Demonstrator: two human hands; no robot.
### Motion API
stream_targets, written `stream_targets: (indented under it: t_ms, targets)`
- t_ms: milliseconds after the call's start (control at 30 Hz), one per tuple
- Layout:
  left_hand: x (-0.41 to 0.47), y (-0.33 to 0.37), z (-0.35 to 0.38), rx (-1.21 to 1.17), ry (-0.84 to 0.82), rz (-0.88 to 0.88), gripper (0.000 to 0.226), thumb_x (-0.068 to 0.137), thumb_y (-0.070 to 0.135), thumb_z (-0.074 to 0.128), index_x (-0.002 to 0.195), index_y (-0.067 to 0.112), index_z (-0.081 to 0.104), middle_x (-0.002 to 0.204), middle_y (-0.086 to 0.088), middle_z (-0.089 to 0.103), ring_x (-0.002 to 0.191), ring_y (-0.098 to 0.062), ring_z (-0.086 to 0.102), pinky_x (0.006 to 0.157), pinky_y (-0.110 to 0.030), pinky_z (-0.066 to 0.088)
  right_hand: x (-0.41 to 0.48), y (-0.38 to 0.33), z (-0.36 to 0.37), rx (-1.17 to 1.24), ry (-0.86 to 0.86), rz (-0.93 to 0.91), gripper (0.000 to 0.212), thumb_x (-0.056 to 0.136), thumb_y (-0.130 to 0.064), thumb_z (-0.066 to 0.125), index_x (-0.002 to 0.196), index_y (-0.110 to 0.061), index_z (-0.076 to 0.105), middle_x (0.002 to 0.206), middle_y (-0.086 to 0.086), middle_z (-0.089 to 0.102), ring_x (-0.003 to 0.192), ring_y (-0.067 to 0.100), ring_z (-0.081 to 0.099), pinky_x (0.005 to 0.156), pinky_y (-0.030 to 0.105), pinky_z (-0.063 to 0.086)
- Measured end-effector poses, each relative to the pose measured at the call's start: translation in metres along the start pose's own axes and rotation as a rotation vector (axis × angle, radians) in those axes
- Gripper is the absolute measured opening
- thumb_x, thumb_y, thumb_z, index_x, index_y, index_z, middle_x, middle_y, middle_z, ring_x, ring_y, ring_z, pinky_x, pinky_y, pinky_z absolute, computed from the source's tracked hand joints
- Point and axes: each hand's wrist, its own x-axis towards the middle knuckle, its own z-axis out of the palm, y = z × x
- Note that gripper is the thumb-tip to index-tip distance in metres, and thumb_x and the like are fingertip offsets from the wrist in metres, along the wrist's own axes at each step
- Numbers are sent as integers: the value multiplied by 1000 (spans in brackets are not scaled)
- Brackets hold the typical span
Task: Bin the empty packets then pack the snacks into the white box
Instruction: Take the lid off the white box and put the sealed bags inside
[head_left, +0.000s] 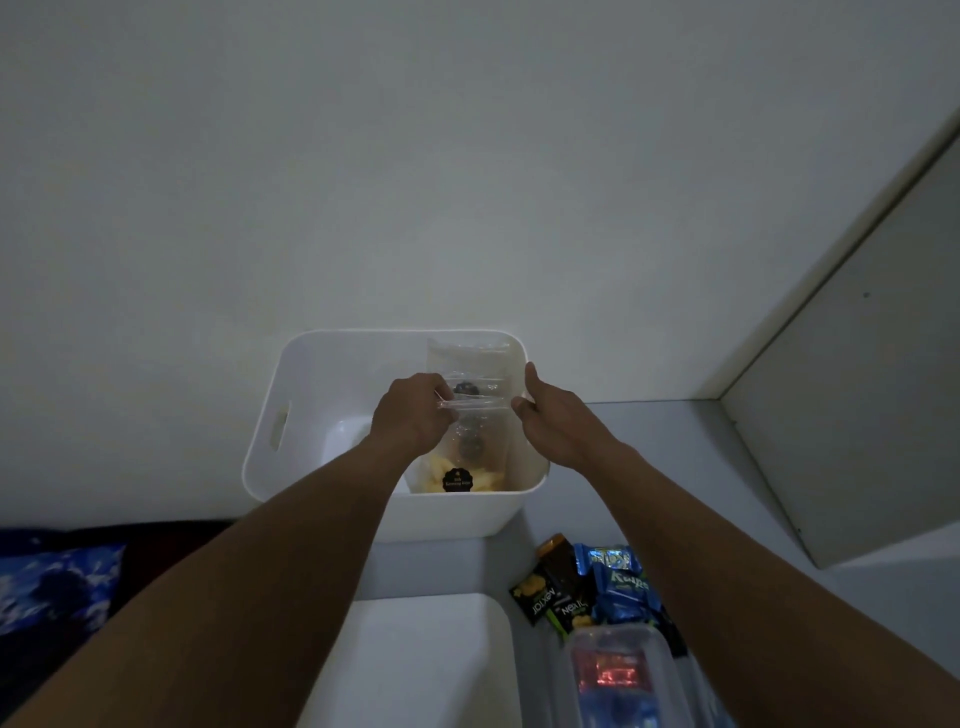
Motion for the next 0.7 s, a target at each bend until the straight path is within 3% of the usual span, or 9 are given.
stream_targets:
  t_ms: [233,433,700]
  targets:
    - [-8,13,-15,48,50,37,38,92,35,63,123,14,64,124,-6,65,114,-26,58,96,-37,48,-20,-8,-12,-29,28,-17,52,105,-30,38,151,-7,28,147,14,47,132,30,47,102,35,39]
    - [-39,41,-30,79,59,109,44,95,39,57,130,12,59,131,-7,61,120,-26,55,100,-37,44,-55,1,-32,-118,26,0,58,104,-37,40,152,-7,28,157,12,34,144,26,33,116,38,28]
    - [-127,91,-32,110,164,223,40,95,39,56,126,14,63,127,-4,64,118,-24,56,98,-35,42,-132,32,-65,-190,61,-33,54,103,-38,43,145,-4,41,147,15,47,136,29,42,108,35,34]
